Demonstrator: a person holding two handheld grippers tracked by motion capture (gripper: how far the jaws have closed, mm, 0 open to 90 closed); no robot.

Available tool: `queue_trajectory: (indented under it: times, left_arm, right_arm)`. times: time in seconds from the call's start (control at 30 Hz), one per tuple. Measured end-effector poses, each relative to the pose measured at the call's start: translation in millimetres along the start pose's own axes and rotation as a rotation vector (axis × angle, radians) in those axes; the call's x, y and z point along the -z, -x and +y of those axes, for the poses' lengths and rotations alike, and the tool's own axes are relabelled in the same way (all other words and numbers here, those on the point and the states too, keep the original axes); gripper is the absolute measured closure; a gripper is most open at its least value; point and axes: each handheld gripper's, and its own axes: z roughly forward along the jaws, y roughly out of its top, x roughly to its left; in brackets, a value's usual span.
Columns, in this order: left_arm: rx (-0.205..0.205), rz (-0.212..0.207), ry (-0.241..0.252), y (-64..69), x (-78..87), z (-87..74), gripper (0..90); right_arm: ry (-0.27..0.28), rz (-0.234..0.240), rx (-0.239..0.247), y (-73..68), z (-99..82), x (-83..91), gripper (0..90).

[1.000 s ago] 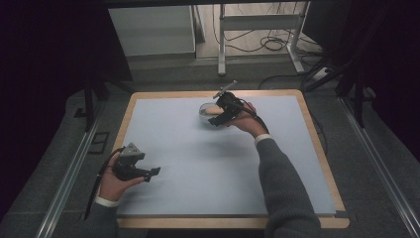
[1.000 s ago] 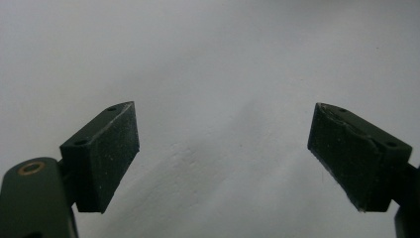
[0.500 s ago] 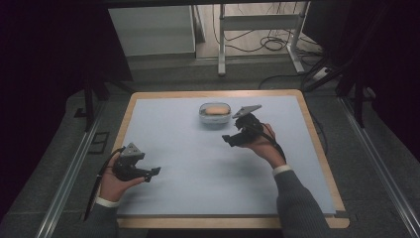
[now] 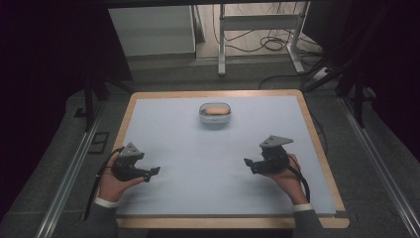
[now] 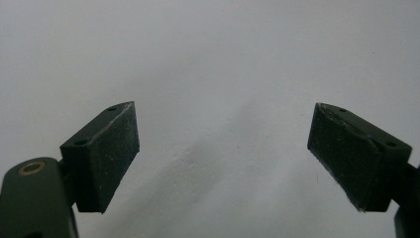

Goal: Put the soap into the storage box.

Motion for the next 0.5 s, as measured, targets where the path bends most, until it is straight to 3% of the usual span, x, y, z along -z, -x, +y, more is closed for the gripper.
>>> queue_trajectory:
  times: [0.23,0.33,0.5]
  left_arm:
    - [0.000,0.000,-0.001,1.3,-0.3,0.3,12.9]
    - [0.000,0.001,0.001,1.1,0.1,0.3,12.9]
    - [-0.005,0.003,0.002,0.8,0.6,0.2,12.9]
  right_arm:
    - [0.023,-0.023,-0.027,-4.4,-30.9,16.4,16.3]
    - [0.018,-0.031,-0.034,-2.0,-36.0,19.2,16.3]
    - [0.065,-0.035,-0.047,0.2,-36.4,24.1,16.4]
